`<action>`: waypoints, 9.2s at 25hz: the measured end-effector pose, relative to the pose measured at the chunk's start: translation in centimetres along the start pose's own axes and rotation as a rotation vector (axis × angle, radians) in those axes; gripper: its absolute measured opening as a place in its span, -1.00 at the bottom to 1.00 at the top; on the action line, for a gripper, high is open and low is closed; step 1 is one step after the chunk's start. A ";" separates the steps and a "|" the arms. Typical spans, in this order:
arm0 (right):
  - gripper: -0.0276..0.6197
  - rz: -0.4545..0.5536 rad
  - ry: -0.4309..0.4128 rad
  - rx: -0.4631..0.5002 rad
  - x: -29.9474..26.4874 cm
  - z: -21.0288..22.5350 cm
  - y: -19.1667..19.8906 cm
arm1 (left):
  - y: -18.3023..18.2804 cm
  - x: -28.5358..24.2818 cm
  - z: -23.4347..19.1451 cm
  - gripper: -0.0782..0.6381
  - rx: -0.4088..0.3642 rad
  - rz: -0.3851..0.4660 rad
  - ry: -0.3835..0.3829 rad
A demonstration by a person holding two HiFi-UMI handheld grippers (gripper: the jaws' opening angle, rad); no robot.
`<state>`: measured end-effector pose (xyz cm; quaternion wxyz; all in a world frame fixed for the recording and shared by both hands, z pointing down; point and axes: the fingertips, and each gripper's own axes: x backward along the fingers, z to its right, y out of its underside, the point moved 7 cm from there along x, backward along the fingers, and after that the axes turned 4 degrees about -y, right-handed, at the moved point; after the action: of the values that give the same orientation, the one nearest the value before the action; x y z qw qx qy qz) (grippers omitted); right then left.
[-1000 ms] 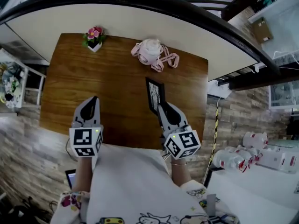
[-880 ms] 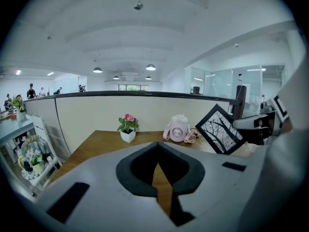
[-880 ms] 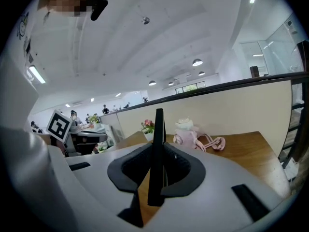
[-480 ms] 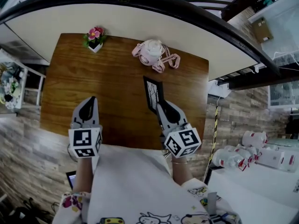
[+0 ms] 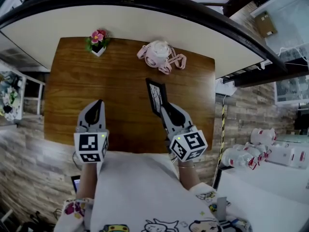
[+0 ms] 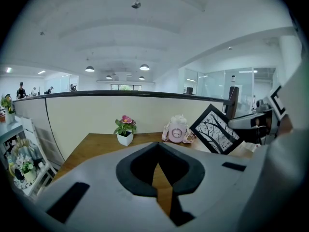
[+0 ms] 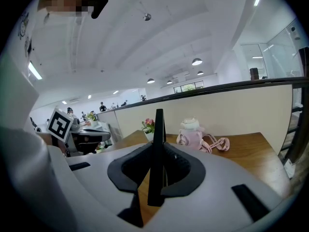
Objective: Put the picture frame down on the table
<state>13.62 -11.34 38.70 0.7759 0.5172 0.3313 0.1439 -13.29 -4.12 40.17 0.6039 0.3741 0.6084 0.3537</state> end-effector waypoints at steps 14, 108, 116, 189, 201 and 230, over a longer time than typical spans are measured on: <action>-0.73 -0.012 0.001 -0.032 -1.2 -0.5 0.0 | 0.6 -1.2 -0.6 -0.77 0.014 -0.013 0.036; -0.67 -0.449 -0.121 -0.643 -8.8 0.9 16.9 | 7.4 -7.8 0.3 -0.77 0.022 -0.237 0.169; -0.57 -0.484 -0.111 -0.571 -9.1 0.6 16.9 | 7.6 -8.0 0.2 -0.77 0.027 -0.245 0.161; -0.73 0.004 -0.080 0.159 1.0 -2.9 -1.1 | -2.0 3.7 1.6 -0.77 -0.061 0.098 0.098; -0.91 0.074 0.013 0.153 2.2 -2.2 -1.5 | -1.4 3.0 1.5 -0.77 -0.040 0.081 0.122; -0.91 0.048 0.020 0.128 1.9 -1.8 -0.6 | -0.5 2.4 1.1 -0.77 -0.033 0.048 0.117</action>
<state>13.74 -9.22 37.06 0.7342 0.5722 0.3350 0.1460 -12.15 -2.25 38.59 0.5648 0.3574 0.6276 0.3993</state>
